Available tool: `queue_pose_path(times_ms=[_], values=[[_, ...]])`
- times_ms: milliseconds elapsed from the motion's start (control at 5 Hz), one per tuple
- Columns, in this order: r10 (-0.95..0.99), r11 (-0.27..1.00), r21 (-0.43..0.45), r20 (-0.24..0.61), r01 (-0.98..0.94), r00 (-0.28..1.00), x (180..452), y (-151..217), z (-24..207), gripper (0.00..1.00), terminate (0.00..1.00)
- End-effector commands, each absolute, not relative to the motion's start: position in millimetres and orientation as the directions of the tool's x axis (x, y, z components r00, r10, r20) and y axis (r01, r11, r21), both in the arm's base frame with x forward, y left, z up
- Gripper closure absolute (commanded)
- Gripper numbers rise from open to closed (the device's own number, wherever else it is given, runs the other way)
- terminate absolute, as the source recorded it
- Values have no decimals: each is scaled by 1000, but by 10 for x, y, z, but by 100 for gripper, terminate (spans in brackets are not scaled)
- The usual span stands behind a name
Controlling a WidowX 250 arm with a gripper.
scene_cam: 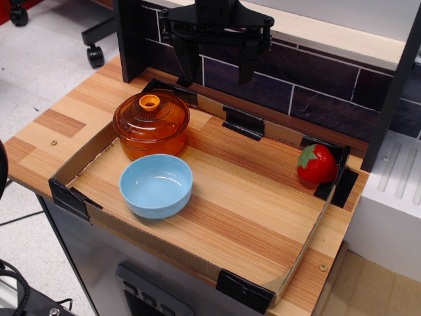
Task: Take lid off pot
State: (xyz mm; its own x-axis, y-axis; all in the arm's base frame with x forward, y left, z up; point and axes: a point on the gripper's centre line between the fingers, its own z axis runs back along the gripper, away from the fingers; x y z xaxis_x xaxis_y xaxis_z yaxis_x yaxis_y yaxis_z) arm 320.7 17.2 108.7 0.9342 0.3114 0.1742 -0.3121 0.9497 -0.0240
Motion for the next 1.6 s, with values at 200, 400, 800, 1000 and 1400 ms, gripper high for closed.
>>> queue_pose_path(times_ms=[200,400,800,1000,1400], values=[[292,956,-27,113,-291,950,3164,362,1100,0,0],[260,966,-8,93,-260,961,3054,497,1042,0,0],[230,973,16,73,-232,970,3212,867,1264,0,0],[234,971,38,64,-237,970,3266,1017,1209,0,0],[173,983,54,71,-177,982,3098,1081,1008,0,0]])
